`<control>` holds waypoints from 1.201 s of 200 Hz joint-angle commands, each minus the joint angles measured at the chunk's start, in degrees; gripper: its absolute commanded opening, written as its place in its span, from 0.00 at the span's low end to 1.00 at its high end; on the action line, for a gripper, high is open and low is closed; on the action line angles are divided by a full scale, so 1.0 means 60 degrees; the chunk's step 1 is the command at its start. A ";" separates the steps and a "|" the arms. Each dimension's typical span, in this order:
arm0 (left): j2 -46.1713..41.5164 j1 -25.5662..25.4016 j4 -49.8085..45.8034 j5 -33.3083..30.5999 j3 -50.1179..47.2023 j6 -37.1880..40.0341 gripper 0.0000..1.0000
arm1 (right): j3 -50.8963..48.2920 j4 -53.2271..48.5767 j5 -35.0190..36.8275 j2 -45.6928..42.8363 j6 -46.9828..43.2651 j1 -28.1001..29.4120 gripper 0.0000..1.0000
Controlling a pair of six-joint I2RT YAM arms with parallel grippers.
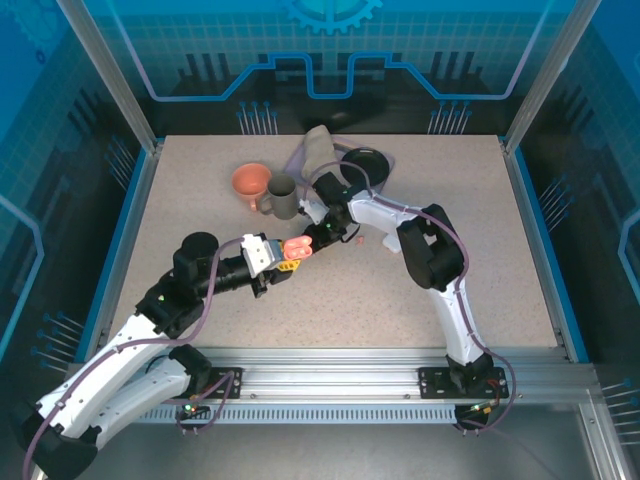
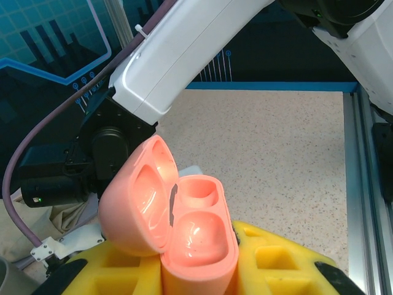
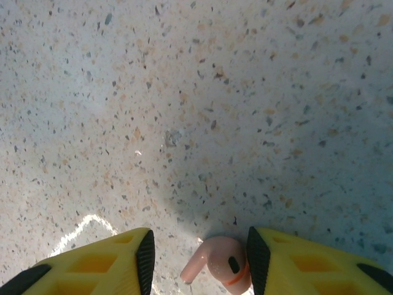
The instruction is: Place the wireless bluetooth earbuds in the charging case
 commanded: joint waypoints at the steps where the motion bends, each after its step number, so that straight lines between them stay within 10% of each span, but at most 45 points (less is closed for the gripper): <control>1: 0.0098 -0.0075 -0.0022 -0.0099 -0.0022 -0.0157 0.00 | -0.0274 -0.0452 -0.0185 -0.0373 -0.0066 0.0238 0.45; 240: 0.0255 -0.0072 -0.0117 -0.0099 0.0139 -0.0098 0.00 | -0.0364 -0.0494 -0.0137 -0.0534 -0.0149 0.0234 0.24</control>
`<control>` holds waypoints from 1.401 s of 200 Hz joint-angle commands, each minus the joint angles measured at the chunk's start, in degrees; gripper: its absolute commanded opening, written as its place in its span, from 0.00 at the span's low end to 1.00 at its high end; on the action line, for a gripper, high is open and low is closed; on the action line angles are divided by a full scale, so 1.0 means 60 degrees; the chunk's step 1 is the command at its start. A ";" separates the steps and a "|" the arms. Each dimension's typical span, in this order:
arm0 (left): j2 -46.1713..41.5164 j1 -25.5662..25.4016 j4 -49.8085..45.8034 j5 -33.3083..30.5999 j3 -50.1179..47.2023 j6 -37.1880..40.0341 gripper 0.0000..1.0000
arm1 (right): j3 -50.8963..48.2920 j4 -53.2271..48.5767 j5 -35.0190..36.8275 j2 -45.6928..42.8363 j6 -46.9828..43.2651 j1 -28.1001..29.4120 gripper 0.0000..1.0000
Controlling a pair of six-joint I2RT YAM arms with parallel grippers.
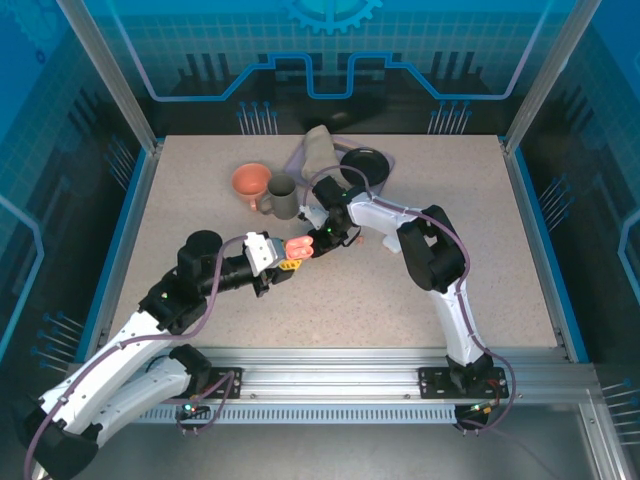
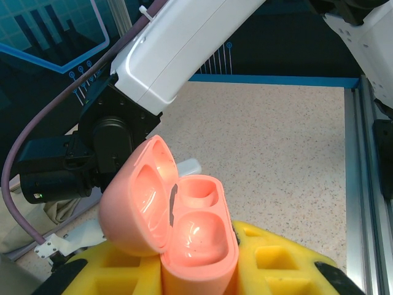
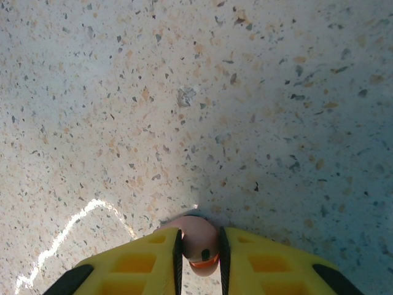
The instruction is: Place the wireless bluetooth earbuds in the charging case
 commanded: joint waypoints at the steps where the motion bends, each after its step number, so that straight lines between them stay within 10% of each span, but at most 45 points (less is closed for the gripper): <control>1: 0.0003 -0.0067 -0.0084 -0.0033 0.0139 0.0015 0.00 | -0.0135 -0.0127 -0.0140 -0.0393 -0.0063 0.0127 0.24; 112: -0.0033 -0.0078 -0.0089 -0.0018 0.0089 -0.0086 0.00 | -0.0814 0.0484 0.0462 -0.1226 0.0122 0.0062 0.24; 280: 0.1342 -0.0075 0.1780 0.0159 -0.0001 -0.2951 0.00 | -0.5536 0.3416 0.2855 -0.9307 -0.1652 -0.0181 0.25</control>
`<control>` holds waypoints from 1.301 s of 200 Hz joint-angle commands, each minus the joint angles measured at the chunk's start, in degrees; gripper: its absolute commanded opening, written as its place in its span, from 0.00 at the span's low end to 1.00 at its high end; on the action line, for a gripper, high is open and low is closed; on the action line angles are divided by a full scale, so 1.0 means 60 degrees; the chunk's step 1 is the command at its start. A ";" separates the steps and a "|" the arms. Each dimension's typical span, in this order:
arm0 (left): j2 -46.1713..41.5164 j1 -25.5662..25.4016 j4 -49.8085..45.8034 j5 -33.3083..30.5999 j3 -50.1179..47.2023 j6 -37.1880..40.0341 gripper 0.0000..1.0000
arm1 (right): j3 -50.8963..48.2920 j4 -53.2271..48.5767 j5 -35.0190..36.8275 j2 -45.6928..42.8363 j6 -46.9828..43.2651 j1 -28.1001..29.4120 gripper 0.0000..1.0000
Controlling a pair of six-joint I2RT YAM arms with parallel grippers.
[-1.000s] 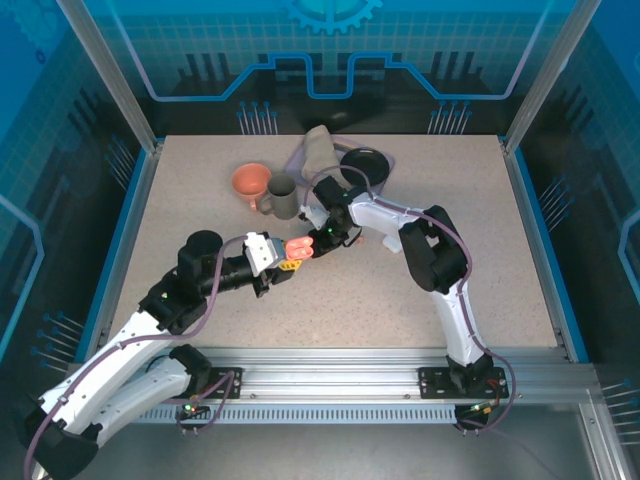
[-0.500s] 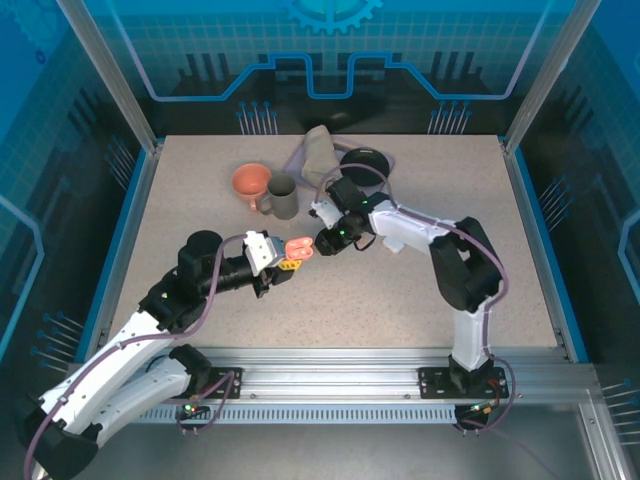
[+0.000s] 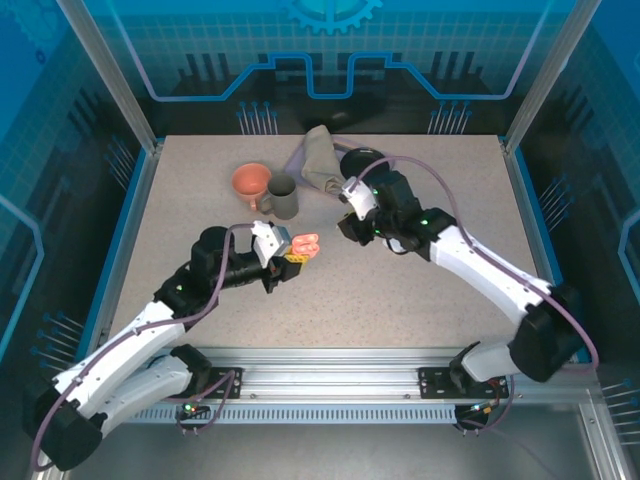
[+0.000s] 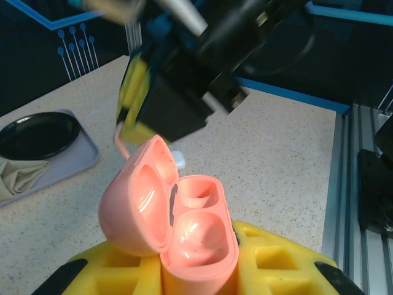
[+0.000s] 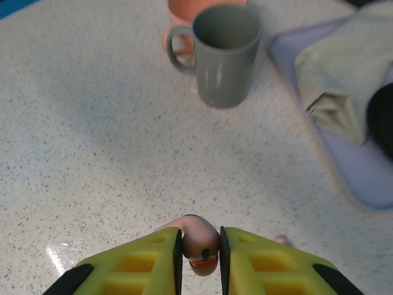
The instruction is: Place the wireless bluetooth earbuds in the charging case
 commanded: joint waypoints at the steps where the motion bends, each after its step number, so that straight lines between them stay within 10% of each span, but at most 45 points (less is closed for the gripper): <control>1: 0.0330 -0.0069 0.0676 0.0169 0.0327 -0.0744 0.00 | -0.0289 0.0371 0.0486 -0.0998 -0.0613 0.0020 0.25; 79: 0.1141 -0.0091 0.1584 0.0675 0.0578 -0.1264 0.00 | -0.0978 0.1573 0.0889 -0.3129 -0.1718 0.1530 0.24; 260: 0.0745 -0.0100 0.1703 0.0937 0.0361 -0.0834 0.00 | -0.0578 0.2129 0.1595 -0.1736 -0.2585 0.3289 0.23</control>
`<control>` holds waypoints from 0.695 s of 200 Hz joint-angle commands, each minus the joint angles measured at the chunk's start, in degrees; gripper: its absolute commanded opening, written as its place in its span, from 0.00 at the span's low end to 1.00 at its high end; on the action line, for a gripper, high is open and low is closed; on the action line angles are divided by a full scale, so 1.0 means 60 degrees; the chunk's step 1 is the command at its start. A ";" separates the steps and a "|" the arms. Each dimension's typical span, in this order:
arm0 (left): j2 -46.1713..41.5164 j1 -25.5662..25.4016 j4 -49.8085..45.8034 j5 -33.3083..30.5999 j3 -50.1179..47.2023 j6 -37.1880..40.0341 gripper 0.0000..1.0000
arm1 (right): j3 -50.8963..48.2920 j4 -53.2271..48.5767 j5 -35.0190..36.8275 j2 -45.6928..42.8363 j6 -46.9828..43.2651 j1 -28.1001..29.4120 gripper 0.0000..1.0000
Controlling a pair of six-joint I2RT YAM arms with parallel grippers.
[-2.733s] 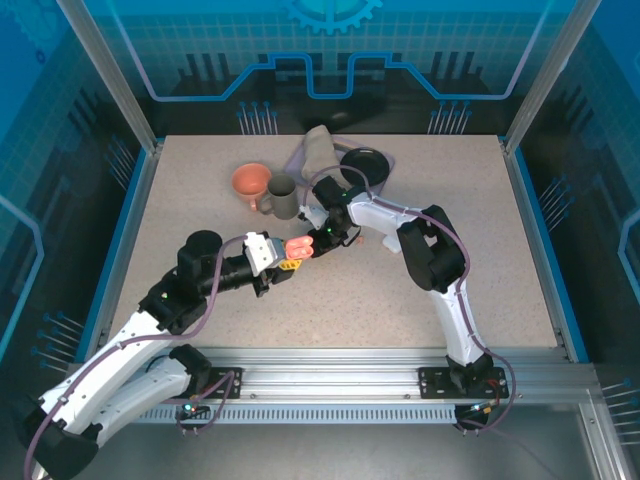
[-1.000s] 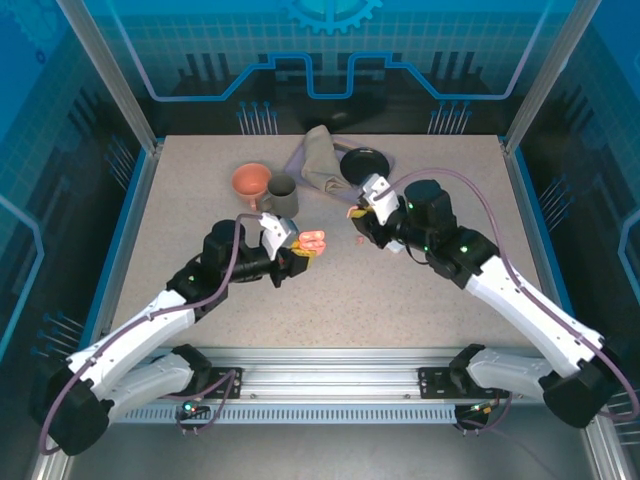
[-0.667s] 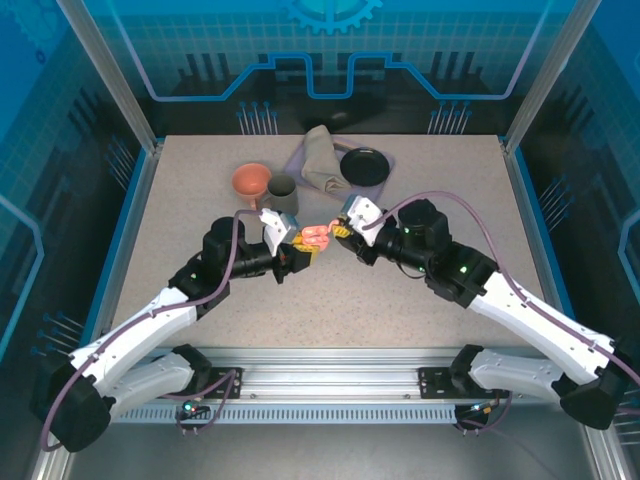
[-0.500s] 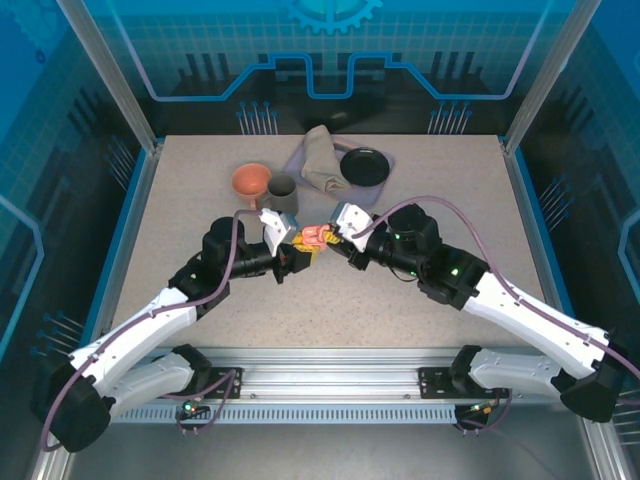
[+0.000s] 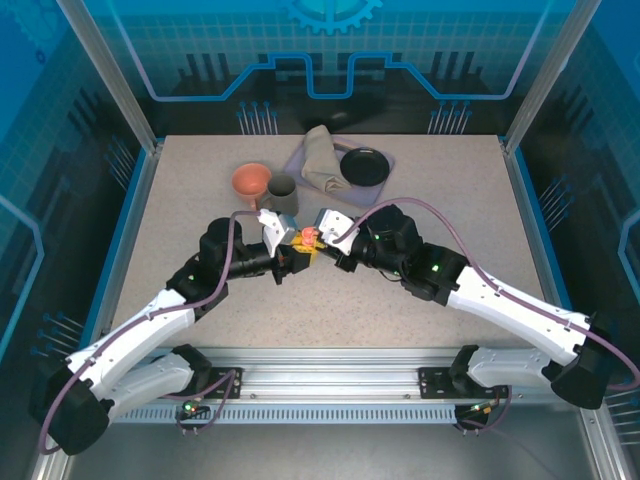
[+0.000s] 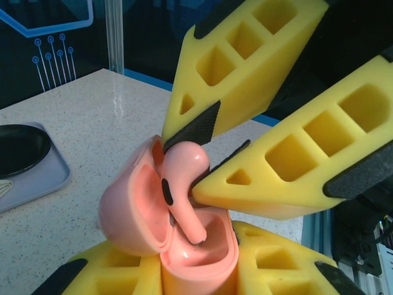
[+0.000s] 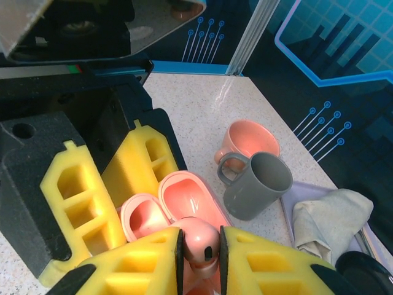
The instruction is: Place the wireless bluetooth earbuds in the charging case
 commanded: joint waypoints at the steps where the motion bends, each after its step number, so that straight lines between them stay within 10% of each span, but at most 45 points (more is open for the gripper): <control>1: -0.0210 -0.0071 0.0285 0.0252 0.0087 0.0227 0.00 | 0.0351 0.0122 0.0101 0.0166 -0.0121 0.0243 0.23; 139: -0.0254 -0.0081 0.0330 0.0208 0.0029 0.0271 0.00 | 0.0231 0.0551 -0.0464 0.0130 0.0333 0.0170 0.23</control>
